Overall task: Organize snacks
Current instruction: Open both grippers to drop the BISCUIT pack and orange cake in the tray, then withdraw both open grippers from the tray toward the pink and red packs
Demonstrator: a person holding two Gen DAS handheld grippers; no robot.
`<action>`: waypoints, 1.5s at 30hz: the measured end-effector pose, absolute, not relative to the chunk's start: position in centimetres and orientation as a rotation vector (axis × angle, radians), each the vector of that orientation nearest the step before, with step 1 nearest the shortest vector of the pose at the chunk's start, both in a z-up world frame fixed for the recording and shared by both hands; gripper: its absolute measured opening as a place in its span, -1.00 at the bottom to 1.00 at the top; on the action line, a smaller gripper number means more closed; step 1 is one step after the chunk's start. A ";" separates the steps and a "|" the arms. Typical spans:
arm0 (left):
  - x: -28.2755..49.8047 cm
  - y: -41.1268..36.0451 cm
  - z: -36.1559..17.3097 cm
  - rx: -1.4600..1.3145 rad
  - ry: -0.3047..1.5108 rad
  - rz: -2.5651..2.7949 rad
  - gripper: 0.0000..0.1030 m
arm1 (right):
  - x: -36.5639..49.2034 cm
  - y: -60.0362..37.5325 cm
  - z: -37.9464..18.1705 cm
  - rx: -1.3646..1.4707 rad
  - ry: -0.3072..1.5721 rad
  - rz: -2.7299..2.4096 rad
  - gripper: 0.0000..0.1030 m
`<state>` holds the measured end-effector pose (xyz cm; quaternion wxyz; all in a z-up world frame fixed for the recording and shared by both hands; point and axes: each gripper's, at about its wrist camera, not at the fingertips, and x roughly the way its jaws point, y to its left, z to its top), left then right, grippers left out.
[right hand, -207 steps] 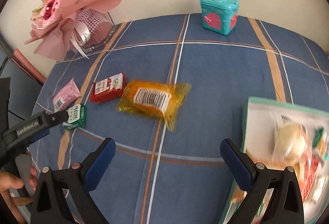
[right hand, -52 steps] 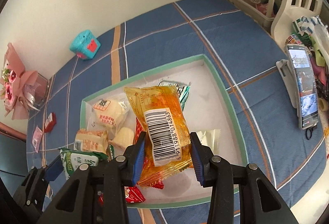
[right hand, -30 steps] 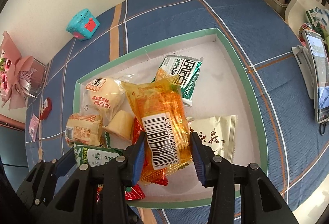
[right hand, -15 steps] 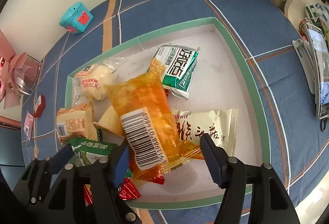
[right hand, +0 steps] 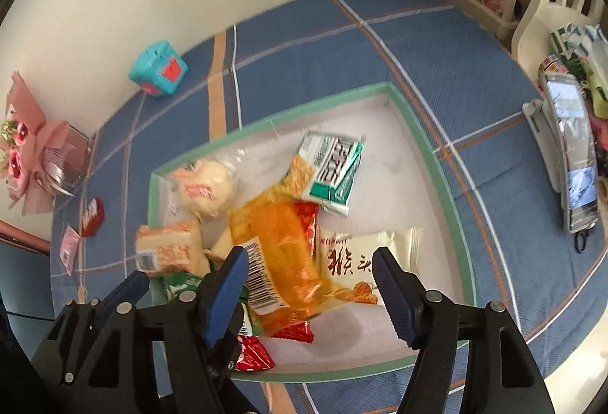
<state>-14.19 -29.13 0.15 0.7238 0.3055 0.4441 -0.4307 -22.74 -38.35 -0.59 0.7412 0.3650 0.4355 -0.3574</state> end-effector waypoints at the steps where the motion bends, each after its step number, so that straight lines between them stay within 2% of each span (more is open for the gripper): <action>1: -14.0 -29.1 0.4 0.667 0.975 -0.951 0.51 | -22.9 -38.3 -0.1 0.797 0.942 -0.787 0.39; 8: -12.0 -28.2 1.4 0.603 0.979 -0.917 0.51 | -23.2 -38.2 1.3 0.781 0.906 -0.795 0.38; 27: -1.1 -21.3 1.4 0.296 1.099 -0.663 0.51 | -21.3 -37.6 -0.2 0.754 0.969 -0.779 0.38; 41: -0.1 -20.4 1.4 0.250 1.115 -0.660 0.51 | -20.6 -36.9 -0.2 0.725 0.984 -0.795 0.38; 42: -0.2 -20.4 1.4 0.248 1.114 -0.658 0.51 | -20.5 -36.9 -0.2 0.722 0.985 -0.795 0.39; 43: -0.1 -20.3 1.4 0.246 1.114 -0.656 0.51 | -20.4 -36.8 -0.3 0.718 0.985 -0.795 0.50; 45: -0.1 -20.3 1.4 0.244 1.113 -0.650 0.70 | -20.3 -36.8 -0.4 0.715 0.987 -0.793 0.65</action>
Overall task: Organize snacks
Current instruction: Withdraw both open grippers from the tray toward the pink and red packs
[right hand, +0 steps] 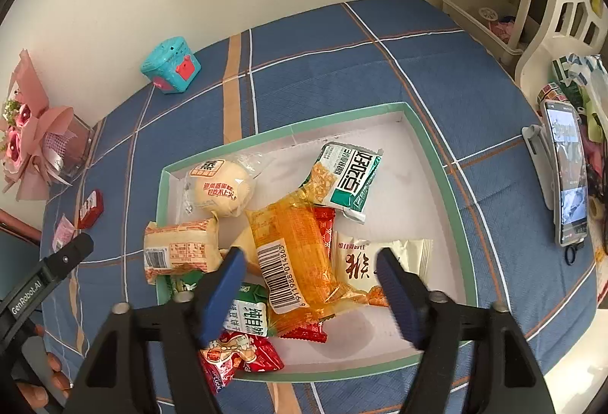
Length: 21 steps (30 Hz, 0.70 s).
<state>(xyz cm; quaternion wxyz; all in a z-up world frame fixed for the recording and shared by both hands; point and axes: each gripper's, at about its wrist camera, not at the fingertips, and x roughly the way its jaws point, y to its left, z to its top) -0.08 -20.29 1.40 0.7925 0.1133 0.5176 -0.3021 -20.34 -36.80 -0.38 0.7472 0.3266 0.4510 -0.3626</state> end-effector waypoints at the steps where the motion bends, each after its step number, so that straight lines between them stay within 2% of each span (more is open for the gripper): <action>1: -0.1 -20.3 1.4 0.241 1.113 -0.648 0.79 | -20.3 -36.8 -0.5 0.715 0.988 -0.791 0.74; 7: 0.1 -20.1 1.4 0.243 1.102 -0.631 0.87 | -20.2 -36.7 -0.7 0.710 0.989 -0.784 0.82; 9: 0.2 -20.0 1.4 0.238 1.100 -0.628 0.88 | -20.1 -36.6 -0.7 0.704 0.986 -0.781 1.00; 21: 0.8 -19.7 1.1 0.241 1.109 -0.628 0.90 | -18.9 -35.8 -0.5 0.680 0.982 -0.773 1.00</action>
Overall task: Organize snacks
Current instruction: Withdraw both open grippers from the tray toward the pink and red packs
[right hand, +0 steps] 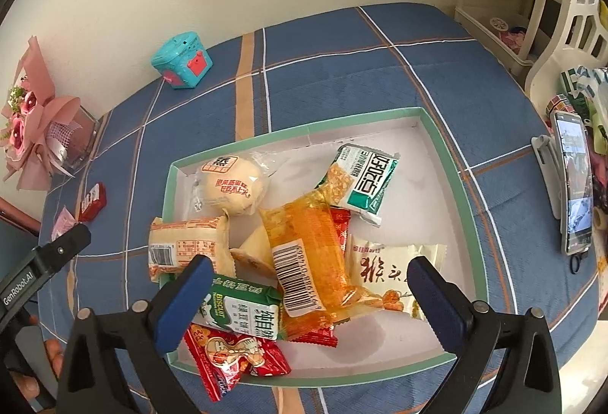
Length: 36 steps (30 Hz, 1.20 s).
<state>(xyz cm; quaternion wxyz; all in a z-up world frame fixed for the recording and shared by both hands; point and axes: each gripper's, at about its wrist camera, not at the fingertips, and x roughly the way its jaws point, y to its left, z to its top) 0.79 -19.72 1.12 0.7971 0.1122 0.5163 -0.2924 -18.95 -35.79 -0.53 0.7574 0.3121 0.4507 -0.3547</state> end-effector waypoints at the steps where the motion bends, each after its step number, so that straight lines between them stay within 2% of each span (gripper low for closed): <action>1: 0.9 -19.7 1.1 0.244 1.109 -0.627 0.90 | -18.8 -35.7 -0.5 0.679 0.984 -0.772 1.00; 15: 5.7 -13.9 1.0 0.154 1.121 -0.518 0.90 | -13.4 -31.1 -0.9 0.563 1.050 -0.705 1.00; 36: 12.8 -5.2 -0.8 0.042 1.161 -0.400 0.90 | -3.1 -23.7 -2.0 0.458 1.051 -0.548 1.00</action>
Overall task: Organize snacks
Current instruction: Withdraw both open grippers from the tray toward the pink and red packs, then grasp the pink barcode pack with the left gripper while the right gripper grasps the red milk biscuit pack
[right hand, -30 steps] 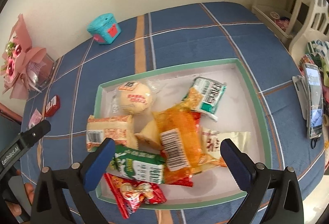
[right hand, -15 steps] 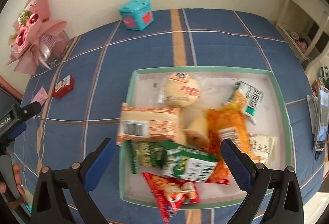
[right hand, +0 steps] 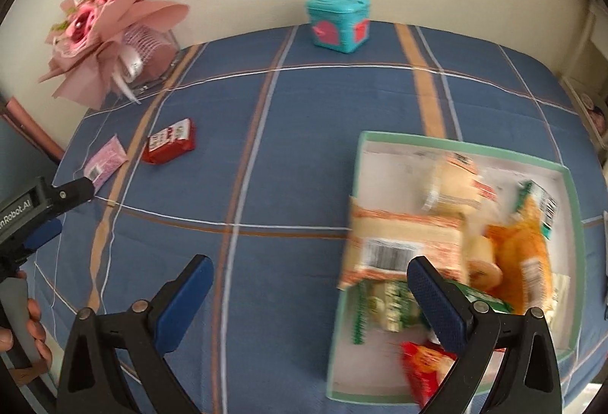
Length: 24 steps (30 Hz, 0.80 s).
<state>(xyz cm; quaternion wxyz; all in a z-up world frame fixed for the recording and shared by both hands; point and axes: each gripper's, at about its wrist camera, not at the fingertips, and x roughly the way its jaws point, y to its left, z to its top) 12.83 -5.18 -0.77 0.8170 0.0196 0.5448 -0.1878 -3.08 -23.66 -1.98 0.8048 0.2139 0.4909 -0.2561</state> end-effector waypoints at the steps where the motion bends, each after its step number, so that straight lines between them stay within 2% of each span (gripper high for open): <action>1: 13.1 -5.0 -0.9 0.036 1.167 -0.399 0.90 | -2.6 -23.4 -2.1 0.454 1.052 -0.542 1.00; 11: 16.8 -4.4 -2.5 -0.021 1.228 -0.403 0.90 | 2.0 -22.5 -3.6 0.472 1.073 -0.481 1.00; 24: 26.3 -0.7 -4.0 -0.010 1.267 -0.357 0.90 | 11.7 -22.0 -5.0 0.465 1.080 -0.370 1.00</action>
